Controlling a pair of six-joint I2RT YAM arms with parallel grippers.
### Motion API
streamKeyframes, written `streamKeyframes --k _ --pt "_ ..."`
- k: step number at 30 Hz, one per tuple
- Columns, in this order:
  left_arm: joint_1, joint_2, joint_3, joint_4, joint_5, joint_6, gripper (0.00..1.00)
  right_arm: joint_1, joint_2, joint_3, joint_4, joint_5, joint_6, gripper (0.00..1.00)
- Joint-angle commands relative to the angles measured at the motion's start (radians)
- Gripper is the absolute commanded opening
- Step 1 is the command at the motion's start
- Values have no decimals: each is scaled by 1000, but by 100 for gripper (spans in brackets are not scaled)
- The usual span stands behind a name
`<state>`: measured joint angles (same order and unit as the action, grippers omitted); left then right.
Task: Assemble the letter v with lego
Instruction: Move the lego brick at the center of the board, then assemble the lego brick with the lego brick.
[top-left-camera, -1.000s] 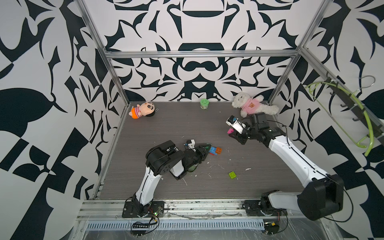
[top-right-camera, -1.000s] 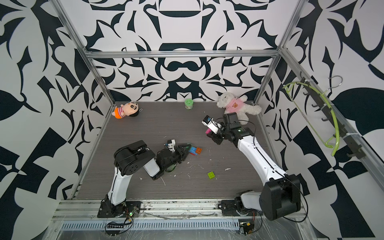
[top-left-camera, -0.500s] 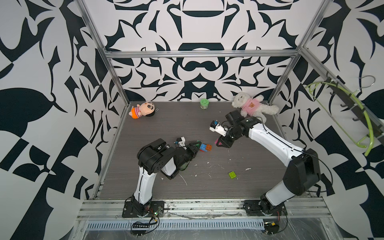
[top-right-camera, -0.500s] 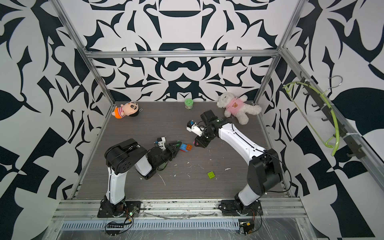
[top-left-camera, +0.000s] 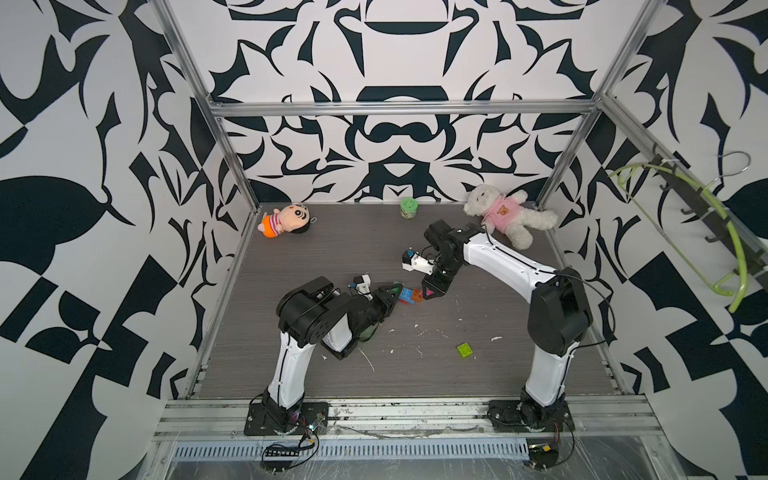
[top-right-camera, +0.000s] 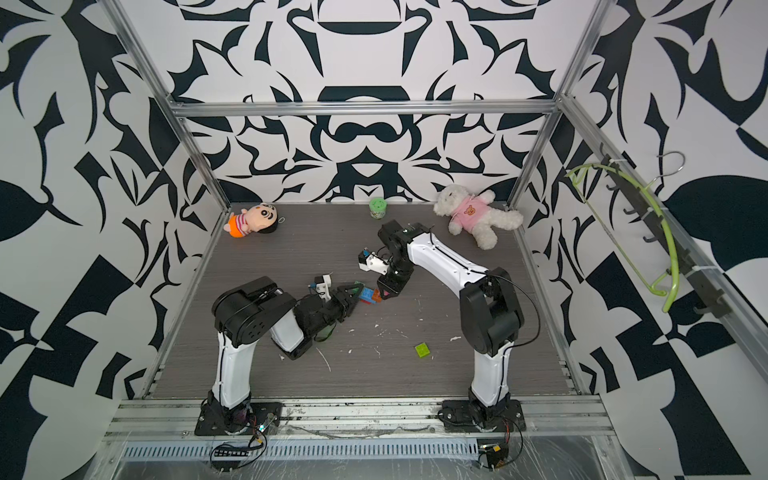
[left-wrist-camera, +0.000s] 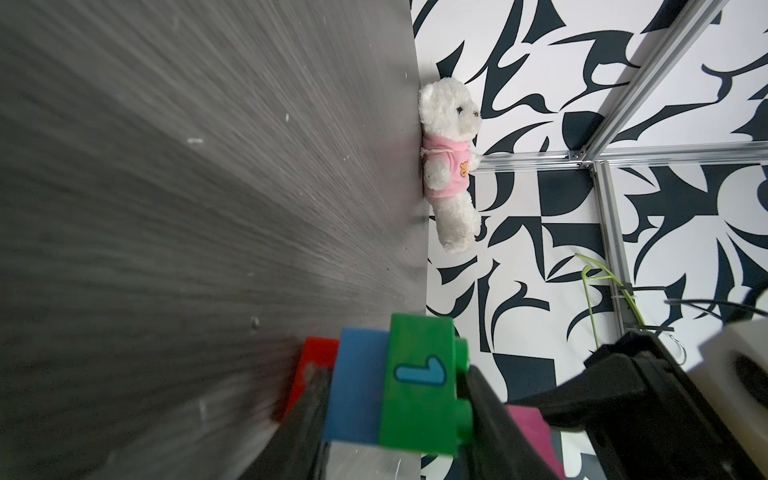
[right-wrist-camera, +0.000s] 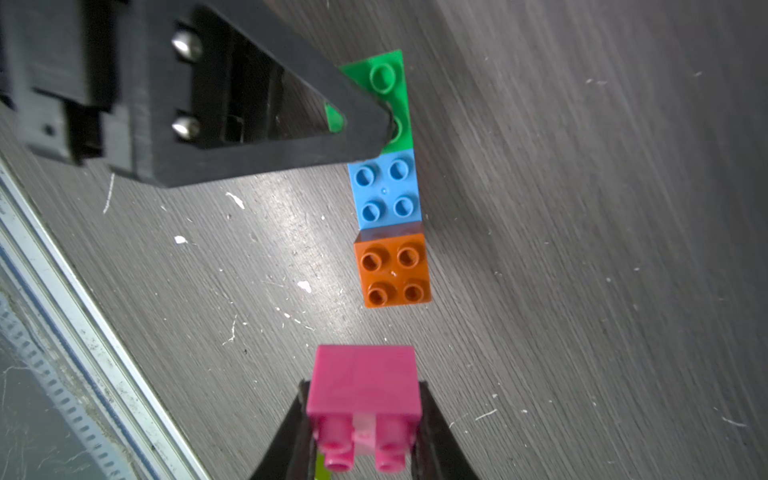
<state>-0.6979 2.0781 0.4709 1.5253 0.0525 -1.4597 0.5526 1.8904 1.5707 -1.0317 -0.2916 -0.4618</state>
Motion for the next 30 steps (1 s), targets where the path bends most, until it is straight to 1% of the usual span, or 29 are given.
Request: streamKeyframes --k 1,4,11,15,21,30 --pt "8 38 -15 -86 20 8 26 10 6 67 -67 17 -26 0" --pt "14 48 -11 -86 27 1 26 24 47 106 -109 52 -40 0" --pt "17 68 4 -86 43 -2 25 42 89 153 -134 125 -58 0" --pt "17 78 11 -86 47 -8 25 56 107 178 -151 127 -70 0" --pt "16 91 12 -85 51 -12 25 64 133 193 -164 171 -75 0" --pt "18 104 19 -85 60 -19 25 81 153 221 -183 201 -81 0"
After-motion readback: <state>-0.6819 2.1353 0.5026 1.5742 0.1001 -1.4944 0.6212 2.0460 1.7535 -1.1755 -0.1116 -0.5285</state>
